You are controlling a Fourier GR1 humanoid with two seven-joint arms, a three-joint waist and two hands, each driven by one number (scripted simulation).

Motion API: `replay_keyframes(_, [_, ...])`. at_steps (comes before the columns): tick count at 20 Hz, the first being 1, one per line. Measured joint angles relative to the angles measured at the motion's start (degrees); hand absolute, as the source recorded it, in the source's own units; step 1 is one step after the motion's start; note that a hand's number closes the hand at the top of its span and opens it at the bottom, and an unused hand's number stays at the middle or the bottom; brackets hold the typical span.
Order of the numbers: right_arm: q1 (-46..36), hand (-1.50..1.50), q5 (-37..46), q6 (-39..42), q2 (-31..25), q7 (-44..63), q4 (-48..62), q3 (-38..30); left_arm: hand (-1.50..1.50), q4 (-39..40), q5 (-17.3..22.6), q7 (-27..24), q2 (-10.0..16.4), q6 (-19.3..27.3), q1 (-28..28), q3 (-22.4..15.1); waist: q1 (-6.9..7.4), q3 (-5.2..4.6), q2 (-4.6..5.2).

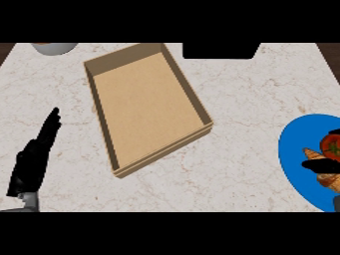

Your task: Pick the tomato from the plate and place it in the cardboard box

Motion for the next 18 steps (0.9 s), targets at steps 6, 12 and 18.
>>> replay_keyframes(6, [1.49,1.5,5.43,-0.92,0.9,1.41,-4.15,2.23,0.0,1.06,-0.73,-0.88,-1.0,0.16,-0.08,-0.12,-0.08,0.1,0.06])
replay_keyframes(12, [-1.39,1.5,11.82,13.16,6.88,4.6,-6.61,16.56,0.0,1.34,-0.62,-0.43,-0.53,-0.54,-1.18,-0.06,0.98,0.14,0.19])
replay_keyframes(18, [-2.81,1.5,16.22,27.6,10.79,12.85,-20.63,25.02,0.0,0.38,-0.09,-0.72,-0.11,-1.05,0.2,0.94,0.16,0.35,0.12])
